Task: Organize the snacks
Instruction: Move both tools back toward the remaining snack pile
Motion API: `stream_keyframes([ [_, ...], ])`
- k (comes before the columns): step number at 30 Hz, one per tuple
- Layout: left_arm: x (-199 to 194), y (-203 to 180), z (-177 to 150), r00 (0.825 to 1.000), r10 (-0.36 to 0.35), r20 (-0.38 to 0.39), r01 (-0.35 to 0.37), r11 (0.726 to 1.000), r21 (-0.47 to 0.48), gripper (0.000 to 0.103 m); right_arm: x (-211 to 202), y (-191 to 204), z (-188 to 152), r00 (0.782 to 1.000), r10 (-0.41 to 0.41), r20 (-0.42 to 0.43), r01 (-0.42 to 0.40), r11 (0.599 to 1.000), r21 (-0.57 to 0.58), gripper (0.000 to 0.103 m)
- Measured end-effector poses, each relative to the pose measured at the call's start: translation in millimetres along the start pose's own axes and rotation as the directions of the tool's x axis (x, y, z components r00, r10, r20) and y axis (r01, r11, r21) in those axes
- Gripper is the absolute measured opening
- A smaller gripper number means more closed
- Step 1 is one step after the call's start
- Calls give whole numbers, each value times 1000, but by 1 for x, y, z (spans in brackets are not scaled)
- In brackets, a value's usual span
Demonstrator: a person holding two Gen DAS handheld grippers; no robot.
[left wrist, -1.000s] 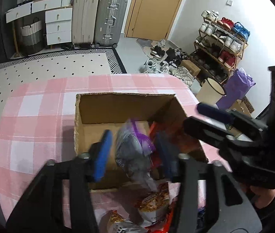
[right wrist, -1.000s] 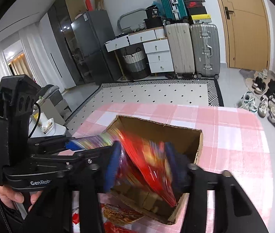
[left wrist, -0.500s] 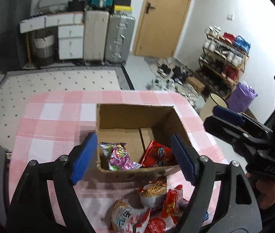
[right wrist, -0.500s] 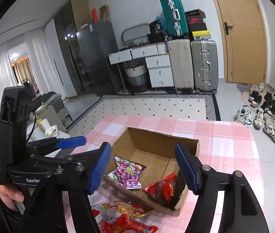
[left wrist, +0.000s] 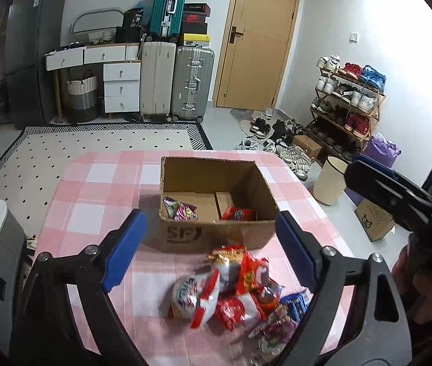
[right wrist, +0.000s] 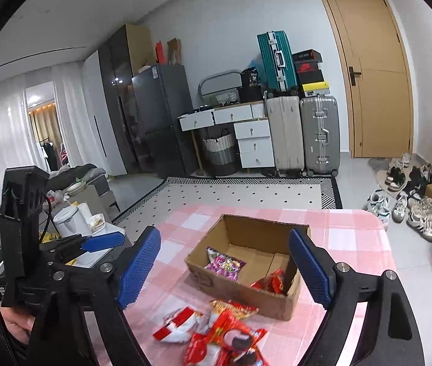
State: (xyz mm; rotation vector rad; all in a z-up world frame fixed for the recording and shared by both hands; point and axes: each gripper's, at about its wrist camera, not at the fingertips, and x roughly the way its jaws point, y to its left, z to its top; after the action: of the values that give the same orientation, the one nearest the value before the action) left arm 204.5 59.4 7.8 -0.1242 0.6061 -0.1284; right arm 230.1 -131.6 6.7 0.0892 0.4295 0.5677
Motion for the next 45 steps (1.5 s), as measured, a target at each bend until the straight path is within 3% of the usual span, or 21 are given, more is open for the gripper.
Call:
stream_keyframes([
  [5, -35, -11, -21, 1000, -24, 16, 24, 1000, 2, 87, -47, 19, -21, 999, 1, 53, -2, 1000, 8, 99],
  [9, -64, -15, -39, 998, -31, 46, 31, 1000, -5, 101, -78, 33, -41, 998, 14, 69, -16, 1000, 26, 101],
  [21, -125, -13, -91, 997, -37, 68, 37, 999, -3, 102, -136, 42, -84, 998, -28, 47, 26, 999, 35, 102],
  [28, -135, -16, -110, 997, -55, 47, 56, 998, -24, 102, -139, 34, -123, 999, -44, -22, 46, 995, 90, 102],
  [35, -130, -17, -127, 998, -60, 19, 60, 998, -29, 102, -125, 35, -172, 993, 4, -119, 13, 989, 146, 102],
  [45, -120, -11, -137, 998, -70, 0, 70, 996, -61, 102, -87, 44, -217, 963, 20, -270, 23, 988, 155, 102],
])
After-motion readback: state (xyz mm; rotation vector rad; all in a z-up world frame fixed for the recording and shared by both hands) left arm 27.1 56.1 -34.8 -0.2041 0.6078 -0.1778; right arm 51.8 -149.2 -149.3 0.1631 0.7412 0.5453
